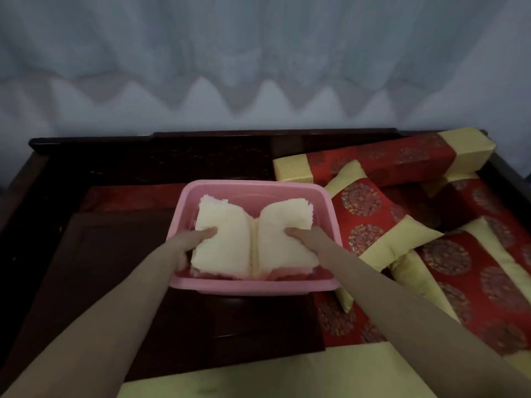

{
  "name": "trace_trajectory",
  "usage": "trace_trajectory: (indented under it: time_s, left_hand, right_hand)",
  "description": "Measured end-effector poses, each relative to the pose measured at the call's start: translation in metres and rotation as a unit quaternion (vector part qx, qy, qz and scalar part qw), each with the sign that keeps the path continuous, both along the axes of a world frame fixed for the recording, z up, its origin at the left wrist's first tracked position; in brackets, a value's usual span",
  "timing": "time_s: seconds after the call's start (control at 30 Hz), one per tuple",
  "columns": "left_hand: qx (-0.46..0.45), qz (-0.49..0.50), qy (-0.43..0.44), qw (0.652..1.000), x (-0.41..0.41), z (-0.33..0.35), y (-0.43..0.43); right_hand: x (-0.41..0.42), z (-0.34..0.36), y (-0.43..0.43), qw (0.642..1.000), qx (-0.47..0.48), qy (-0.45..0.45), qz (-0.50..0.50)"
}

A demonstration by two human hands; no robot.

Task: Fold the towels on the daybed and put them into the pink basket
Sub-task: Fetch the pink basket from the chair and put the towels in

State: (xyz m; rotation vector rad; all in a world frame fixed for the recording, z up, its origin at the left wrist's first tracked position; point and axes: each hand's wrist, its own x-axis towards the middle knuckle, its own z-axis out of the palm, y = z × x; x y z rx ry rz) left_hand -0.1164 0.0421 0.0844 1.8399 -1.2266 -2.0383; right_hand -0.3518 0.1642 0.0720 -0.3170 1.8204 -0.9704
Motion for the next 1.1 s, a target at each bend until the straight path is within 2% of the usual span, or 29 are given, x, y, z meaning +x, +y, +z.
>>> trace_trajectory:
  time_s: [0.13, 0.3, 0.37, 0.43, 0.47, 0.5, 0.6, 0.67, 0.7, 0.77, 0.8, 0.87, 0.9, 0.97, 1.03, 1.07, 1.1]
  left_hand:
    - [-0.021, 0.012, -0.028, 0.999, -0.005, -0.019, -0.005]
    - [-0.046, 0.005, -0.064, 0.997, -0.006, -0.025, -0.006]
    - [-0.056, -0.010, -0.077, 0.995, -0.005, -0.031, -0.007]
    - [-0.072, -0.026, -0.094, 0.993, -0.007, -0.032, -0.005]
    - [-0.100, -0.043, -0.116, 0.987, -0.009, -0.035, -0.005]
    - [-0.139, -0.068, -0.151, 0.976, -0.012, -0.038, -0.003]
    - [-0.284, -0.136, -0.244, 0.917, -0.016, -0.047, 0.001]
    - [-0.373, -0.200, -0.261, 0.868, -0.014, -0.053, -0.002]
    - [-0.423, -0.255, -0.287, 0.821, -0.013, -0.055, -0.005]
    - [-0.521, -0.372, -0.367, 0.675, -0.011, -0.061, -0.016]
    - [-0.538, -0.426, -0.400, 0.608, -0.012, -0.059, -0.021]
    - [-0.533, -0.503, -0.456, 0.505, -0.015, -0.061, -0.030]
    - [-0.519, -0.523, -0.486, 0.470, -0.016, -0.062, -0.033]
    - [-0.484, -0.546, -0.536, 0.425, -0.018, -0.066, -0.042]
    - [-0.453, -0.559, -0.566, 0.403, -0.022, -0.065, -0.048]
    - [-0.448, -0.562, -0.567, 0.402, -0.025, -0.061, -0.049]
    - [-0.454, -0.562, -0.553, 0.414, -0.029, -0.055, -0.050]
  right_hand:
    - [-0.003, -0.021, -0.005, 1.000, 0.023, 0.014, 0.002]
    - [-0.008, -0.038, -0.016, 0.999, 0.004, 0.031, -0.011]
    - [-0.009, -0.042, -0.018, 0.995, 0.026, 0.090, 0.028]
    - [-0.011, -0.051, -0.017, 0.976, 0.057, 0.182, 0.105]
    - [-0.010, -0.054, -0.016, 0.956, 0.074, 0.239, 0.155]
    - [-0.008, -0.058, -0.017, 0.921, 0.093, 0.312, 0.215]
    - [-0.008, -0.059, -0.022, 0.739, 0.095, 0.556, 0.368]
    - [-0.014, -0.056, -0.024, 0.637, 0.106, 0.639, 0.417]
    - [-0.017, -0.055, -0.023, 0.593, 0.129, 0.658, 0.445]
    - [-0.020, -0.058, -0.020, 0.518, 0.179, 0.679, 0.487]
    - [-0.020, -0.059, -0.019, 0.491, 0.203, 0.690, 0.491]
    - [-0.020, -0.065, -0.020, 0.461, 0.236, 0.710, 0.477]
    - [-0.020, -0.067, -0.020, 0.454, 0.251, 0.714, 0.471]
    - [-0.021, -0.071, -0.021, 0.446, 0.277, 0.711, 0.468]
    - [-0.018, -0.065, -0.022, 0.456, 0.297, 0.697, 0.468]
    - [-0.016, -0.057, -0.024, 0.478, 0.287, 0.688, 0.464]
    - [-0.014, -0.047, -0.027, 0.518, 0.257, 0.678, 0.453]
